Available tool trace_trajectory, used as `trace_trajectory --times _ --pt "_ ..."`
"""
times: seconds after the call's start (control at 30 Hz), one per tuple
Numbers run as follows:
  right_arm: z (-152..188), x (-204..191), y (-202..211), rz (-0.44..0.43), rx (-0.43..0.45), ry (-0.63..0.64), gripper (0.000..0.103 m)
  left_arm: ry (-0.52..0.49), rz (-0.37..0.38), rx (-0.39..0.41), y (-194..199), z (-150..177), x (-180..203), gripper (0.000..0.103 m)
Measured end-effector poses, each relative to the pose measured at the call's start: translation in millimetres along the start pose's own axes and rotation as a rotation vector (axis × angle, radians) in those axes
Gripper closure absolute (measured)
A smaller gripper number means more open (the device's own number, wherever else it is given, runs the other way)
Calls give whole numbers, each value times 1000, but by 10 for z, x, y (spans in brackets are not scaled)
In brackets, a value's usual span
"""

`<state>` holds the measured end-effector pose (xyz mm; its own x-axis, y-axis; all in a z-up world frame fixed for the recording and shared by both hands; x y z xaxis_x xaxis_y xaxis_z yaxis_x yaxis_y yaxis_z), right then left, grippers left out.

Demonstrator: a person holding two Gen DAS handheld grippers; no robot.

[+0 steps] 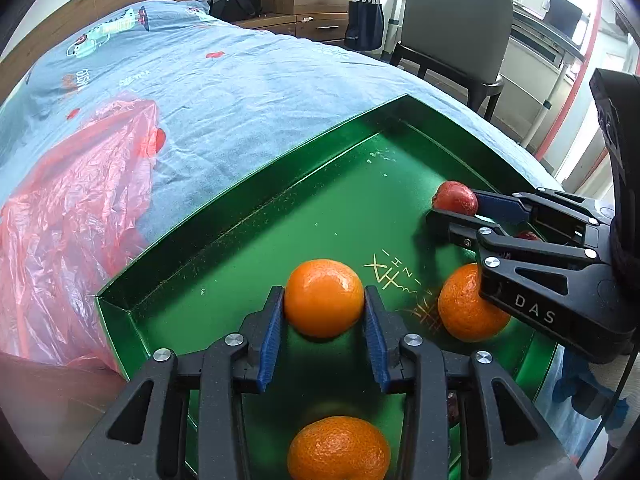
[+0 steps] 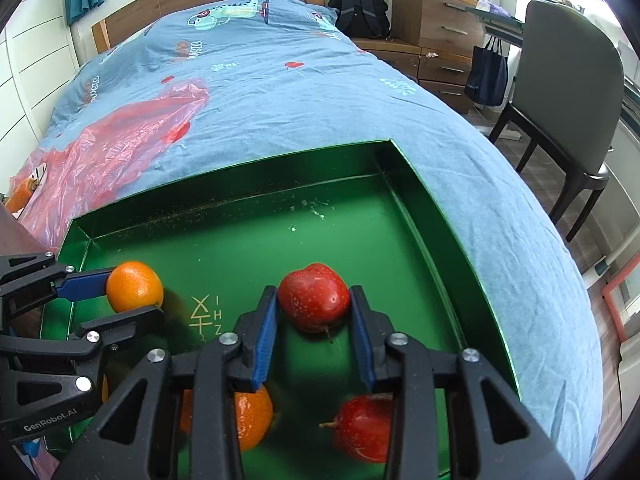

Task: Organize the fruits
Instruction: 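Lower both fruits into the green tray and open both tools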

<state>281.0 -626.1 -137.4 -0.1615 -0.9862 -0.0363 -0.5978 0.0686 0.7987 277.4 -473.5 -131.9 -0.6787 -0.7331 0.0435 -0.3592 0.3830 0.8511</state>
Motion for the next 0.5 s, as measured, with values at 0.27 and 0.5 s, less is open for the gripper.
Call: trace_trajectory --times 0.27,0.5 --pt "12 46 14 -1 -3 -41 0 5 -13 0 -17 -12 -18 69" --pt "-84 -65 310 6 47 -32 0 -12 -33 61 304 -62 42 57"
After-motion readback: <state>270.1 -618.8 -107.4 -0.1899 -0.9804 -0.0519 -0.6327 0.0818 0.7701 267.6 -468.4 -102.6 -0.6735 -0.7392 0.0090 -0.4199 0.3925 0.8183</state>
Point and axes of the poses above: each gripper's, at about its wrist camera, not at the fingertips, and y roughly against the way its jaws point, x to its right, z to its underside, the point moved 4 cm from there along -y, roughly the way its jaws point, and after that the axes turned 1 degree about -y, right-handed, at the moved point
